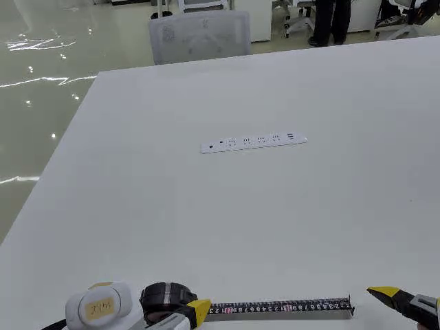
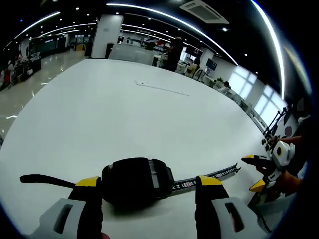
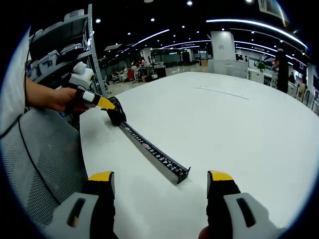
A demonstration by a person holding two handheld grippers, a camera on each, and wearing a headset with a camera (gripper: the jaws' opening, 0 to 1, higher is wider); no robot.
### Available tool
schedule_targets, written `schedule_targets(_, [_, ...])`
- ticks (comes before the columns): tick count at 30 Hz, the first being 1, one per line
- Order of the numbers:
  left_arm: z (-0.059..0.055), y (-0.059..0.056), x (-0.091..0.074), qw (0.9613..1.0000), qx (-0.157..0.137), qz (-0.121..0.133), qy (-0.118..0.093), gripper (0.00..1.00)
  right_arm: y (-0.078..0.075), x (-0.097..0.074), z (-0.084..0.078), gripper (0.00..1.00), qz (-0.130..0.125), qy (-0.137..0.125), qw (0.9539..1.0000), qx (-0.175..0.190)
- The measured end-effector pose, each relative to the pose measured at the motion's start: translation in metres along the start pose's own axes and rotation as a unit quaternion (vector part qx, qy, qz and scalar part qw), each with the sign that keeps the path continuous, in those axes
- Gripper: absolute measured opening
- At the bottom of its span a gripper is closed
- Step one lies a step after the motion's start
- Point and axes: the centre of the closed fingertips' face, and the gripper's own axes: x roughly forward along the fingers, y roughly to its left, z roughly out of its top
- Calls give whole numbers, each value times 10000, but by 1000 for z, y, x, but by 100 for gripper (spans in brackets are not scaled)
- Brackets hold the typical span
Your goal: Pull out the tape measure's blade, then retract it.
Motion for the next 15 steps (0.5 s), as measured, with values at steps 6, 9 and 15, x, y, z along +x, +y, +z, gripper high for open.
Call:
schedule_targets(6, [1, 6, 0, 9996, -5, 269, -122, 66, -1, 4, 3, 75, 52, -43, 9999, 113])
schedule_targets(9, [2, 8, 0, 9993, -84, 305, -211, 64, -3, 5, 5, 75, 42, -107, 9998, 182])
schedule_targets(15, [0, 11, 5, 9989, 22, 425, -187, 63, -2, 9, 7, 75, 78, -116, 9997, 195])
